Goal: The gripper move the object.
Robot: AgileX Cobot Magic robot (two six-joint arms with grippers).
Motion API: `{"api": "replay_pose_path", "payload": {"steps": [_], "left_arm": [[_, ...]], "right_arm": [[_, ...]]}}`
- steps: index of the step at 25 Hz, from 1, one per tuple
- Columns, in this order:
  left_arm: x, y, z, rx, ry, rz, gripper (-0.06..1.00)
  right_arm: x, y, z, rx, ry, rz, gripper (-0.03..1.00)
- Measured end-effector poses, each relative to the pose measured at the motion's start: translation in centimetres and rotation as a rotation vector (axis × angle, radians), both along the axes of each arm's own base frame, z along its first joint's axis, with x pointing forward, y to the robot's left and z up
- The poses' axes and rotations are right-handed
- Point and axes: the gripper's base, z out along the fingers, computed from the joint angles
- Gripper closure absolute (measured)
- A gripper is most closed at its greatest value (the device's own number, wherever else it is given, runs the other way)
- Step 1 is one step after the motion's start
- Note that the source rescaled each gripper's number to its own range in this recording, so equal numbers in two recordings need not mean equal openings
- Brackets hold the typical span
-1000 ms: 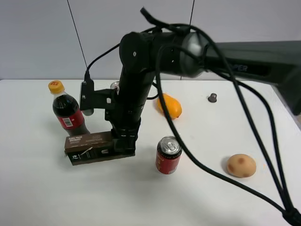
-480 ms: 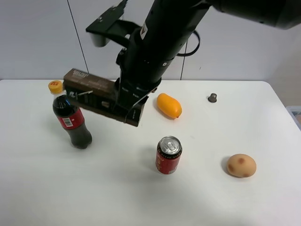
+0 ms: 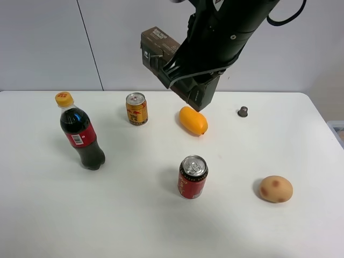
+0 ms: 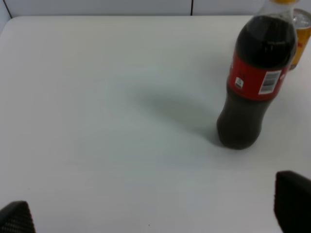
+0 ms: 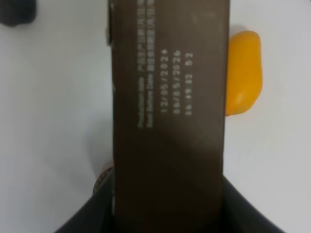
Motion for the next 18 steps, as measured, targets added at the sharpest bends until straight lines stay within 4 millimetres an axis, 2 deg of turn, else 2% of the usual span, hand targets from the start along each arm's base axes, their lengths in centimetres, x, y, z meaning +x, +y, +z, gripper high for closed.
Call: {"api": "replay_pose_path", "payload": {"steps": [9,12,18], "left_arm": [[0.0,0.0,0.0,0.000,0.000,0.000,-0.06],[0.0,0.0,0.0,0.000,0.000,0.000,-0.06],[0.0,0.0,0.0,0.000,0.000,0.000,-0.06]], "right_arm": [[0.2,-0.7,0.5,0.026,-0.005,-0.065,0.96],[1.5,-2.1,0.1,0.006,-0.006,-0.115,0.96],[4.3,-6.3,-2.2,-0.073,0.037,-0.246,0.96]]}}
